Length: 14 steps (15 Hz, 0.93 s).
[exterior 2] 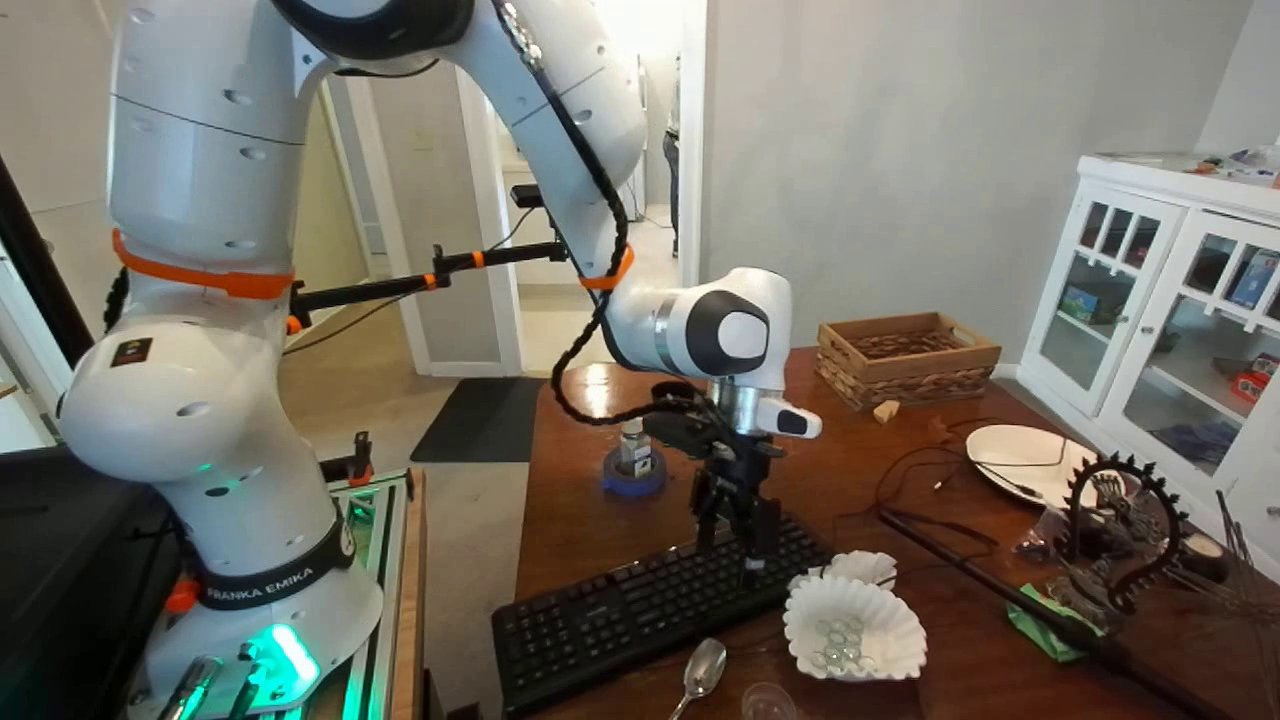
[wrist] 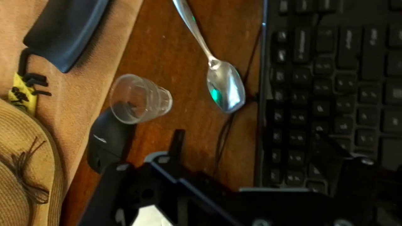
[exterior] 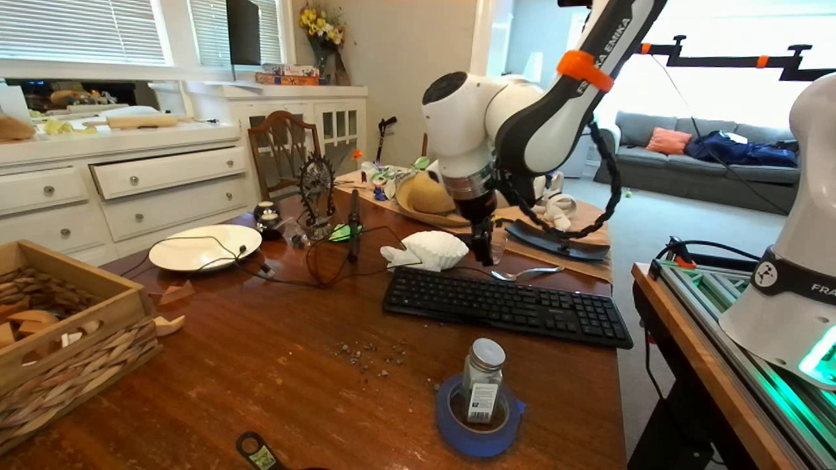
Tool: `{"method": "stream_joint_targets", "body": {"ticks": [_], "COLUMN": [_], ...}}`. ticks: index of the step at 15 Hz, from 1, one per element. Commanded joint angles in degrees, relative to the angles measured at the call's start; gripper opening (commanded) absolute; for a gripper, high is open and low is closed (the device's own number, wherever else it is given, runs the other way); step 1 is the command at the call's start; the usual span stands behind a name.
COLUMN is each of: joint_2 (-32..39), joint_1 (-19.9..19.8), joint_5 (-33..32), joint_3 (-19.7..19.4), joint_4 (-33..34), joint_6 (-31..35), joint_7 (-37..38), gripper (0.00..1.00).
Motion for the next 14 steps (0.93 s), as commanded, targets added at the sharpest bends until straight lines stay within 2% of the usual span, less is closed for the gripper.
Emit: {"method": "stream_joint_targets", "body": {"ticks": [1,2,4,10,14], "joint_2": [-8.5,-3.9,-6.5,-7.7,-8.6], "joint_1": [-1.6,-2.6,-3.4,-3.5,-5.5], "joint_5": [-13.1,-8.1,-11.7,-12.2,-20.3], "joint_3": [-0.9,1.1,1.2,1.4,1.0], "joint_4": [-10.9,-5.2,-8.5,-9.4,-14.3], "joint_6": [5.1,1.5,3.0,3.3,9.0], "joint_7": [-1.2,-0.2,-0.2,-0.5,-2.0], "gripper": [1.00,1.00,1.00,1.00,1.00]}}
